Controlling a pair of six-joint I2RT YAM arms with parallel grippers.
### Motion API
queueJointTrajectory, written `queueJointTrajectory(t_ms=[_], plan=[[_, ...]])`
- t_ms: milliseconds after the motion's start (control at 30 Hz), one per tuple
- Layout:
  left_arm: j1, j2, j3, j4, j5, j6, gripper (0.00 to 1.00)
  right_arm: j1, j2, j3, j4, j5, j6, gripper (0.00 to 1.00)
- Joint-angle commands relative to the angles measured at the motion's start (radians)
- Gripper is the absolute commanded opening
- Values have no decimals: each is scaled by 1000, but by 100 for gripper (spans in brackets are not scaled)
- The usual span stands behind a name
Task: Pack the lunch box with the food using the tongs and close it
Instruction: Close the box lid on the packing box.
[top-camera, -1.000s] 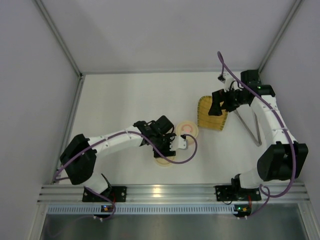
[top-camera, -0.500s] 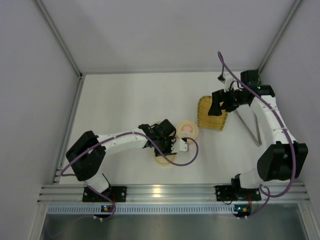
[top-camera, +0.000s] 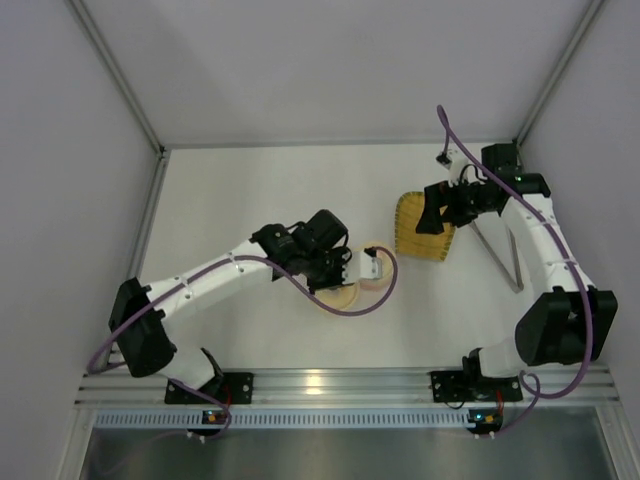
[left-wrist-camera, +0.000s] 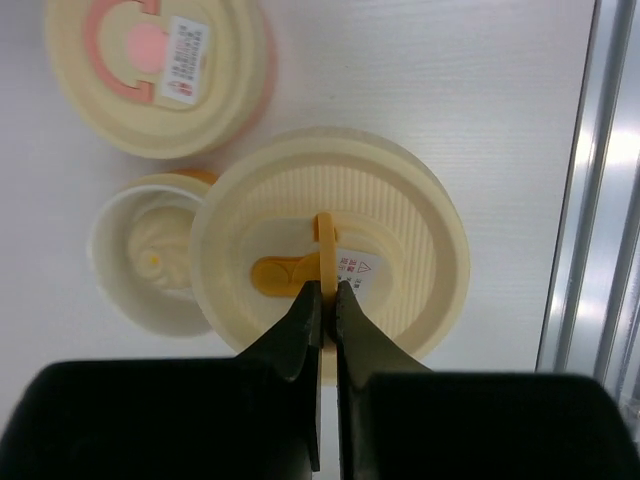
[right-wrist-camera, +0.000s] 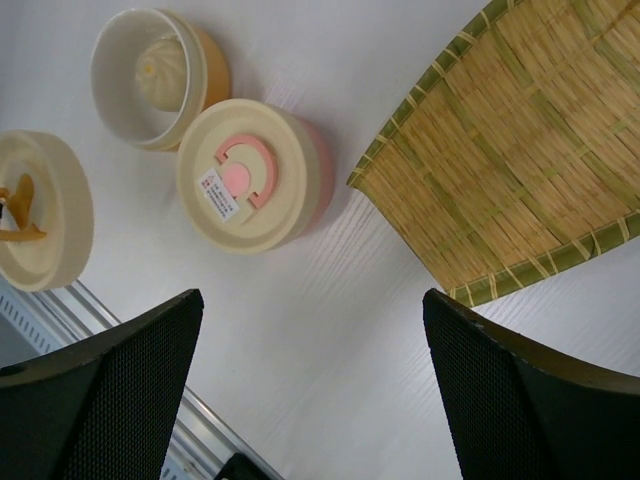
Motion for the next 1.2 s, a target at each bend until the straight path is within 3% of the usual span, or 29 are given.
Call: queueJointTrajectory(t_ms=[0, 100, 233, 367, 867, 1167], plan=[[10, -5, 109, -102, -91, -47, 0, -17, -49, 1, 59, -29, 15, 90], [65, 78, 193, -110, -182, -73, 0, -16, -44, 6, 68, -28, 26, 90], [218, 213, 330, -124, -181, -137, 0, -17, -35, 14, 67, -5, 19, 90], [254, 307, 433, -142, -173, -165, 0, -16, -32, 21, 62, 3, 19, 90], [271, 364, 396, -95, -125, -225, 0, -17, -31, 20, 73, 15, 21, 99], [269, 348, 364, -61, -118, -236, 0, -17, -37, 21, 94, 47, 44, 99]])
